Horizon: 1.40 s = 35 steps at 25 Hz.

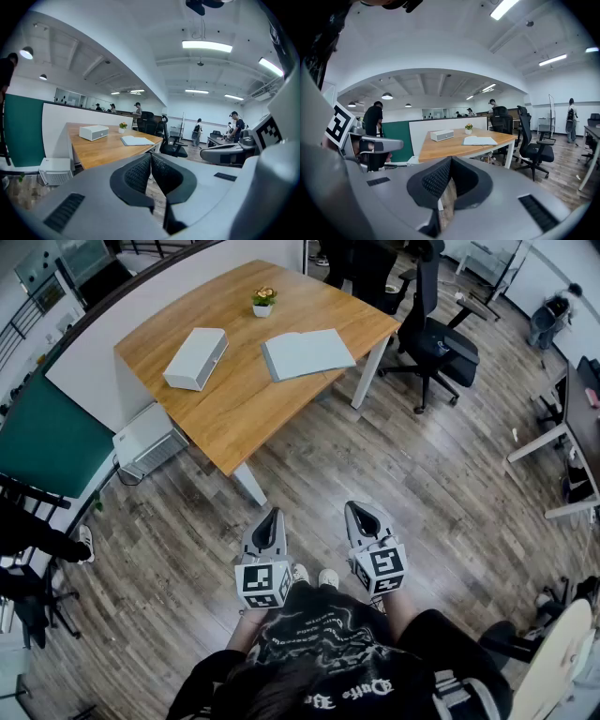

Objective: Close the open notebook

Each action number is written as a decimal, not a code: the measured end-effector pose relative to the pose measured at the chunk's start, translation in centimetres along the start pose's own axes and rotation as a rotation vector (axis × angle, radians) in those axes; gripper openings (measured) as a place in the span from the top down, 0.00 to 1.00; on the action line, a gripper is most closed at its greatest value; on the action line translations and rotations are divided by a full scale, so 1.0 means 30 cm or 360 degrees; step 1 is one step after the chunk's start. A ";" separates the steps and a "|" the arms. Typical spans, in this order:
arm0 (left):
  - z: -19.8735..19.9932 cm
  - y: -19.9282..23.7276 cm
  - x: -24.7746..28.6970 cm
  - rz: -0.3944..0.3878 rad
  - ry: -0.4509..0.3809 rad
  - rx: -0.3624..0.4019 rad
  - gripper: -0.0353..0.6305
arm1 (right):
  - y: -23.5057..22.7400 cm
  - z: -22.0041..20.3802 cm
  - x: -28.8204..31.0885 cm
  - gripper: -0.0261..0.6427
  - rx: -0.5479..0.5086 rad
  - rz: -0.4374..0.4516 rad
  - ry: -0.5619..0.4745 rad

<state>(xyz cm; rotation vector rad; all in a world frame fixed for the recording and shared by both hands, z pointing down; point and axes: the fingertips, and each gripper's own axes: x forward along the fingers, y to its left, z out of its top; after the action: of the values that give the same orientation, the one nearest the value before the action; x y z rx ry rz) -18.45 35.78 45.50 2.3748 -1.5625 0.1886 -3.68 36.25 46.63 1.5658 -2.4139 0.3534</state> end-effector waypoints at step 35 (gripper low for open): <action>-0.052 -0.073 -0.090 -0.0288 -0.0035 -0.0042 0.46 | 0.081 -0.039 -0.089 0.46 0.0001 -0.0005 -0.0074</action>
<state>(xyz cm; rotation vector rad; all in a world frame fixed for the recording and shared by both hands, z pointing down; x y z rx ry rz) -17.48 39.43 45.88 2.4881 -1.3407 0.1023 -4.76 39.89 46.68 1.5951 -2.4456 0.3207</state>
